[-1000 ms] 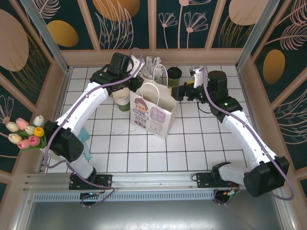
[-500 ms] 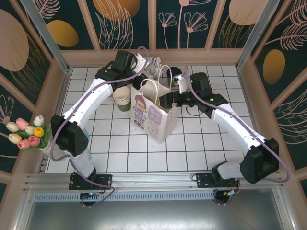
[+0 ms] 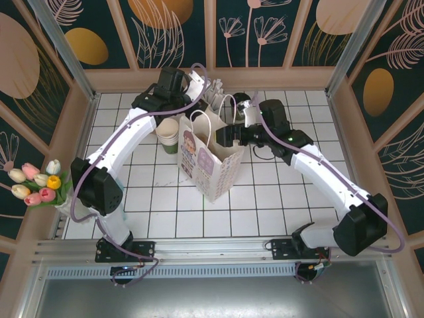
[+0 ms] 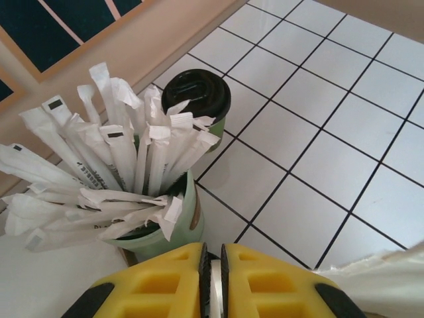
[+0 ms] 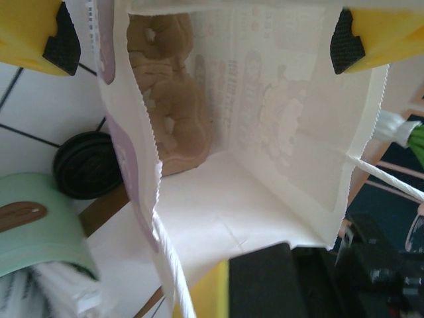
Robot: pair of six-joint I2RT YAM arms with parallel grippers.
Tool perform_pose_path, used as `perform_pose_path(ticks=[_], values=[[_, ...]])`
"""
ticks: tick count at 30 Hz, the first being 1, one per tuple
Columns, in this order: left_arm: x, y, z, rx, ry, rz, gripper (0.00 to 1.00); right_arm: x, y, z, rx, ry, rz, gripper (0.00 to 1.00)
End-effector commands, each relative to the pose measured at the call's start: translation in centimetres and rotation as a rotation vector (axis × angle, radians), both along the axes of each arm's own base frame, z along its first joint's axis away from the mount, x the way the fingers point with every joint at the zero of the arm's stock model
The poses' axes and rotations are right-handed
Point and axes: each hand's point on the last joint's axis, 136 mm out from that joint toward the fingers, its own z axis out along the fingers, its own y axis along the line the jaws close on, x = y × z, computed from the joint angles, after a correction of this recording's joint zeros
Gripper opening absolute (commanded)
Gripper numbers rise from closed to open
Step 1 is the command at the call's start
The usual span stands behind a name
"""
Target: Pack the takeout coffee
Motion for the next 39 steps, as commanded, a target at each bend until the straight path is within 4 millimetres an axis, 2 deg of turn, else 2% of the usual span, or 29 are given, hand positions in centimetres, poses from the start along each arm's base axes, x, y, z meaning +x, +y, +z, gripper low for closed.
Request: perform_pose_path(ticks=[1, 4, 5, 10, 14, 18, 23, 27, 29, 30, 35, 38, 39], values=[[-0.9, -0.3, 2.2, -0.067, -0.054, -0.040, 0.16, 0.8, -2.8, 4.4, 0.002, -0.130, -0.117, 0.99], [-1.5, -0.8, 1.4, -0.096, -0.010, -0.064, 0.15, 1.3, -4.9, 5.1, 0.013, -0.145, -0.178, 0.99], [-1.9, -0.8, 1.9, -0.110, -0.009, -0.071, 0.15, 1.3, -5.3, 4.8, 0.011, -0.139, -0.181, 0.99], [-3.5, -1.6, 3.0, -0.204, 0.029, -0.120, 0.10, 1.0, -5.4, 2.4, -0.040, -0.080, -0.163, 0.99], [-4.6, -2.2, 3.5, -0.266, 0.020, -0.171, 0.10, 0.7, -5.7, 2.9, -0.038, -0.110, -0.168, 0.99], [-3.2, -1.3, 1.9, -0.191, -0.006, -0.107, 0.10, 0.8, -6.1, 3.7, -0.029, -0.147, -0.182, 0.99], [-1.3, 0.1, 0.5, -0.087, -0.021, -0.043, 0.08, 1.9, -7.4, 3.5, -0.040, -0.147, -0.263, 0.99], [-0.9, 0.2, 1.1, -0.051, -0.064, -0.058, 0.08, 3.5, -9.5, 2.8, -0.040, -0.122, -0.398, 0.99], [-0.3, 0.0, 0.2, -0.029, -0.062, -0.064, 0.08, 4.4, -11.0, 2.4, -0.043, -0.107, -0.492, 0.99], [-0.1, 0.0, 0.4, -0.024, -0.073, -0.064, 0.09, 4.7, -11.7, 2.2, -0.039, -0.102, -0.527, 0.99], [-0.8, -0.5, 1.6, -0.053, -0.082, -0.107, 0.18, 6.6, -13.1, 1.3, -0.020, -0.076, -0.583, 0.99], [-1.3, -0.5, 1.7, -0.068, -0.066, -0.113, 0.31, 8.7, -14.4, -0.8, -0.086, -0.036, -0.626, 0.99], [-2.1, -0.1, 3.1, -0.082, -0.094, -0.112, 0.36, 9.5, -15.0, -1.5, -0.104, -0.029, -0.651, 0.99]])
